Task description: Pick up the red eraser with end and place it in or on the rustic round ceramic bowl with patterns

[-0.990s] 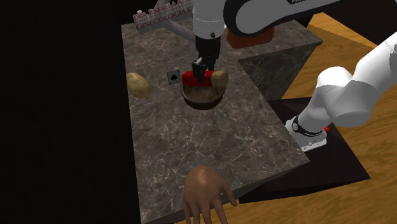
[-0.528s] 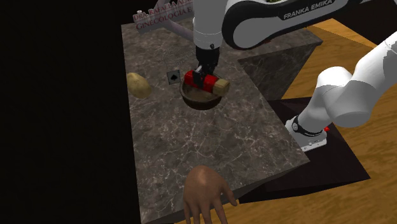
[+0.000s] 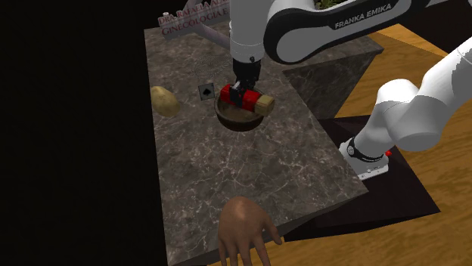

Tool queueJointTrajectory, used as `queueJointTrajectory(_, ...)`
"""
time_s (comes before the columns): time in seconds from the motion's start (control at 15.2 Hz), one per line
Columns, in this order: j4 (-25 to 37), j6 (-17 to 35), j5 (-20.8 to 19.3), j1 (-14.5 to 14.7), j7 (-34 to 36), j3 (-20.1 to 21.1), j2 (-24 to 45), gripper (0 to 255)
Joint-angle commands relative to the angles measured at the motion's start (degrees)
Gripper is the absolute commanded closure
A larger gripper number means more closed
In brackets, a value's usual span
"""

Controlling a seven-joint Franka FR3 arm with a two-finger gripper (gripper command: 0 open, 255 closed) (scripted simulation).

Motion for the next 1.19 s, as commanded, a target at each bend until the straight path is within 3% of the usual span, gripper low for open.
queueJointTrajectory(0.0, -0.2, 0.1, -0.1, -0.1, 0.0, -0.1, 0.3, 255)
queueJointTrajectory(0.07, -0.2, 0.1, -0.1, -0.1, -0.1, -0.1, 0.3, 0)
queueJointTrajectory(0.4, -0.2, 0.1, -0.1, -0.1, 0.0, -0.1, 0.3, 0)
queueJointTrajectory(0.66, 6.2, -7.2, 0.0, -0.1, -0.1, -0.1, -0.7, 0)
queueJointTrajectory(1.12, 6.2, -7.2, 0.0, -0.1, -0.1, -0.1, -0.7, 0)
